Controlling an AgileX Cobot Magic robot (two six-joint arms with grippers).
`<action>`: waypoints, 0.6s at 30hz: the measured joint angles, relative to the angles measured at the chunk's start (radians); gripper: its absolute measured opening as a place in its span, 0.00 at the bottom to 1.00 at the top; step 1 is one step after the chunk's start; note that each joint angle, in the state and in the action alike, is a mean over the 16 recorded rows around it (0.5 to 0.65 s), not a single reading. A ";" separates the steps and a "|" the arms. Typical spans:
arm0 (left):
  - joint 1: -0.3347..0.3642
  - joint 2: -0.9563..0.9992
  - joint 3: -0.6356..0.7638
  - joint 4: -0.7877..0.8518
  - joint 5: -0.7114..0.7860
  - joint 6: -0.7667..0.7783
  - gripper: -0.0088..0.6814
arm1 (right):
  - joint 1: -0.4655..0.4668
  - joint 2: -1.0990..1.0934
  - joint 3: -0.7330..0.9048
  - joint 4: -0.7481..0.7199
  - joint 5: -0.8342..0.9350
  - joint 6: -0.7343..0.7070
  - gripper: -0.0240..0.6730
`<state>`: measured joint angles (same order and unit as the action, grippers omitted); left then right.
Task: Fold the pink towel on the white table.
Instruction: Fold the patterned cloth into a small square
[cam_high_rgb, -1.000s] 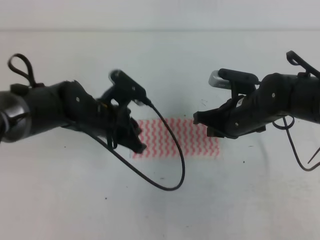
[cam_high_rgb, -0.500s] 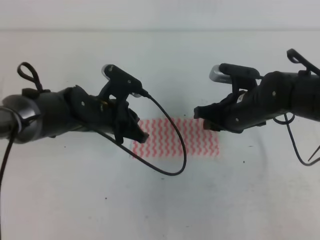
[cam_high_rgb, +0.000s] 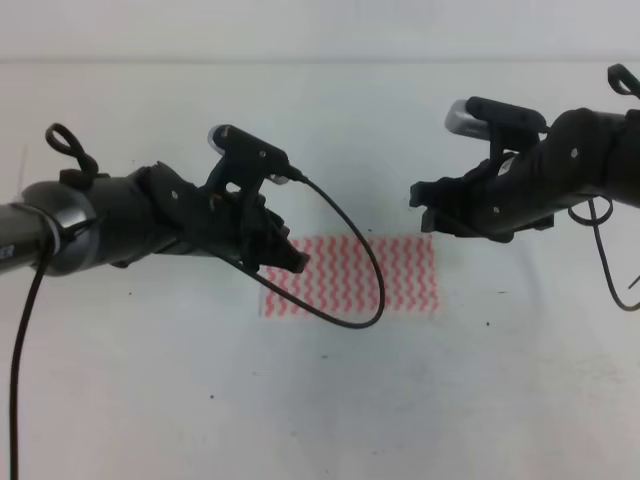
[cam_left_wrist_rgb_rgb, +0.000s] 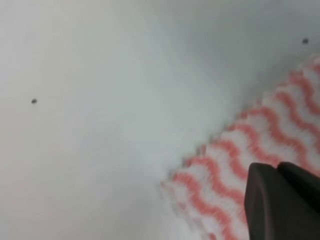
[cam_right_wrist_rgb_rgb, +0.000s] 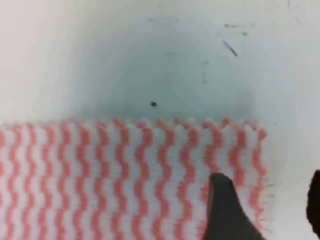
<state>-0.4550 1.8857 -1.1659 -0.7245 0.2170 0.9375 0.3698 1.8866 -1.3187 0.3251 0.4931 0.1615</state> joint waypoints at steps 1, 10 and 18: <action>0.000 0.001 -0.004 -0.008 0.004 0.004 0.01 | -0.001 0.005 -0.001 0.000 0.001 0.000 0.08; 0.000 0.027 -0.023 -0.071 0.033 0.045 0.01 | -0.002 0.059 -0.004 0.002 -0.001 0.000 0.08; 0.000 0.065 -0.024 -0.105 0.045 0.079 0.01 | -0.002 0.096 -0.027 0.003 0.004 -0.001 0.08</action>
<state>-0.4551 1.9508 -1.1899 -0.8298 0.2618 1.0163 0.3682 1.9830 -1.3461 0.3284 0.4972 0.1605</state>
